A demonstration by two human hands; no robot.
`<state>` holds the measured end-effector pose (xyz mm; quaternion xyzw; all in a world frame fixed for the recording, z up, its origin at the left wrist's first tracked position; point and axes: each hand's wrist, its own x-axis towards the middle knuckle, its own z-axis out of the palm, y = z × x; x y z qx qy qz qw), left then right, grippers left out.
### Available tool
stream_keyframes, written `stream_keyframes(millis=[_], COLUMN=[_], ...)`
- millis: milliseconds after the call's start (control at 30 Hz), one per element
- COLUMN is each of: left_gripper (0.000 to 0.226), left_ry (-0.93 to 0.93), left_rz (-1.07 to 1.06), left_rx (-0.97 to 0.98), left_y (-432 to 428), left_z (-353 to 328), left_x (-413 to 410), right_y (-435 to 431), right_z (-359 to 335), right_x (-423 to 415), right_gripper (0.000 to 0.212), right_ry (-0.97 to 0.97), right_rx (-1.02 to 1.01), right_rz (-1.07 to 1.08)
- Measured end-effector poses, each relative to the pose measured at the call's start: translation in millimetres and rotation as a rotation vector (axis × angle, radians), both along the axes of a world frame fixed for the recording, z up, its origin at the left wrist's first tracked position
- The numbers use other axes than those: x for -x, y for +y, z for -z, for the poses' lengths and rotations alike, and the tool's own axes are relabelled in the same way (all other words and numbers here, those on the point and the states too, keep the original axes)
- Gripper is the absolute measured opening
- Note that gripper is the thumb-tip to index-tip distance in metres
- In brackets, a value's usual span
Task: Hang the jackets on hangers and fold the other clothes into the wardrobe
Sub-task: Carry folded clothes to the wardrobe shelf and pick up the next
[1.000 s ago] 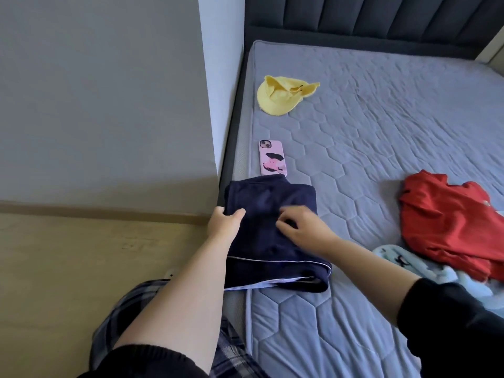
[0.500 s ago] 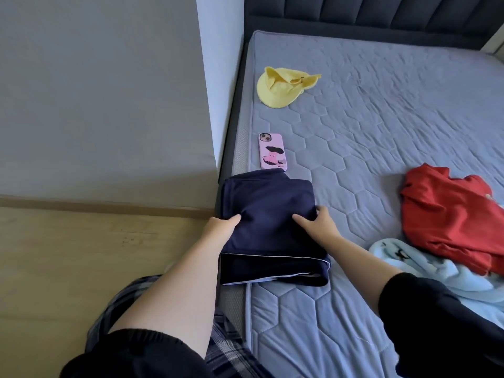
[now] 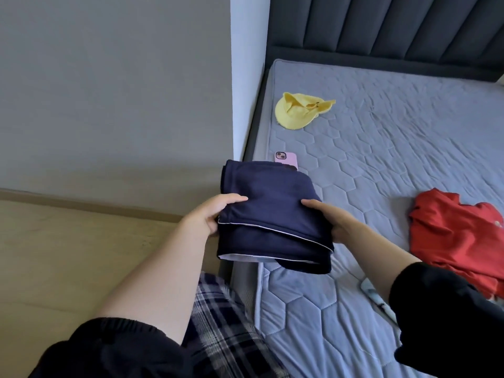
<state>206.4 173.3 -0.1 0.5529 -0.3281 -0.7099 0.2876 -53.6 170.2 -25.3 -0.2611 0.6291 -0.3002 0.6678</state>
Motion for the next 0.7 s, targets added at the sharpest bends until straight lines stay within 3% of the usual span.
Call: stream_keyframes(millis=[200, 367, 600, 700], left_gripper=[0.038, 0.013, 0.018, 0.029], left_ry=[0.094, 0.135, 0.154, 0.174], left_rz=[-0.289, -0.562, -0.853, -0.994], left_rx=[0.082, 0.119, 0.156, 0.196], left_y=[19.8, 35.7, 25.8, 17.5], left_z=[-32.8, -56.0, -68.9, -79.3], left_x=[-101.6, -201.4, -374.7, -449.8], right_y=[-22.4, -47.2, -100.9, -130.8], right_z=[-52.4, -78.9, -97.4, -105.4], right_x=[-100.3, -217.5, -420.9, -510.8], right_gripper=[0.046, 0.045, 0.043, 0.023], right_ry=[-0.077, -0.139, -0.148, -0.129], right_rx=[0.132, 0.119, 0.101, 0.125], right_rz=[-0.112, -0.311, -0.626, -0.726])
